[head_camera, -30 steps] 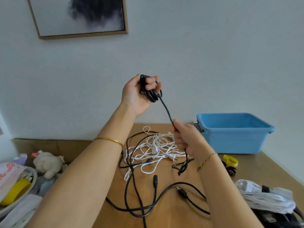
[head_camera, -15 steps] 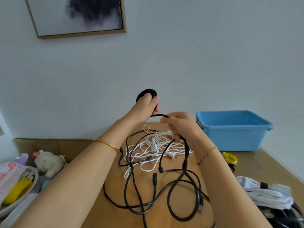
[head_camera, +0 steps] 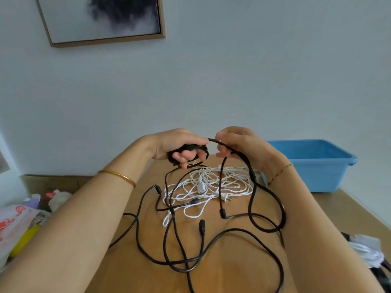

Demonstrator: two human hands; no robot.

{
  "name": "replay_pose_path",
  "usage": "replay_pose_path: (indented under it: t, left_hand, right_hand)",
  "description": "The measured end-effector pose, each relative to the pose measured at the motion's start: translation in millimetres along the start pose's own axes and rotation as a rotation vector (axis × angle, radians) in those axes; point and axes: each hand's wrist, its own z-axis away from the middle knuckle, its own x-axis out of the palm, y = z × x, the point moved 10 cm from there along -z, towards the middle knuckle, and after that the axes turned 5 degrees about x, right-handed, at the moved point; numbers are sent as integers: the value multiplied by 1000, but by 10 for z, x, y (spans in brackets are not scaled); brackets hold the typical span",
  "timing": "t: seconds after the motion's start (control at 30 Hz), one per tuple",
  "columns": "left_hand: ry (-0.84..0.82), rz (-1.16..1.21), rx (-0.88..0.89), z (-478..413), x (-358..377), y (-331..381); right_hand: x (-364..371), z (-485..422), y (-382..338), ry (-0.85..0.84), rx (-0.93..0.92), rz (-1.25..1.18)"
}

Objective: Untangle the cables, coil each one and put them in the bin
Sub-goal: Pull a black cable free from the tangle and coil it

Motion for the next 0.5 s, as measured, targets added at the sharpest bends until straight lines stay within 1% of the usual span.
replay_pose_path:
  t: [0.07, 0.13, 0.2, 0.3, 0.37, 0.43, 0.47, 0.5]
  left_hand:
    - [-16, 129, 2, -6, -24, -63]
    - [-25, 260, 23, -15, -46, -101]
    - [-14, 387, 57, -22, -84, -115]
    - [-40, 652, 179, -45, -126, -40]
    - [-134, 820, 257, -57, -109, 41]
    - [-244, 955, 314, -51, -88, 116]
    - [-265, 1023, 336, -50, -99, 146]
    - [-251, 1076, 356, -58, -131, 169]
  right_hand:
    - [109, -22, 113, -139, 37, -207]
    - [138, -39, 176, -214, 42, -392]
    - [133, -54, 180, -252, -3, -587]
    - [74, -75, 233, -226, -68, -843]
    - [60, -85, 282, -194, -83, -869]
    - [56, -94, 311, -136, -87, -739]
    - [24, -96, 327, -74, -88, -654]
    - [-38, -98, 354, 9, -87, -581]
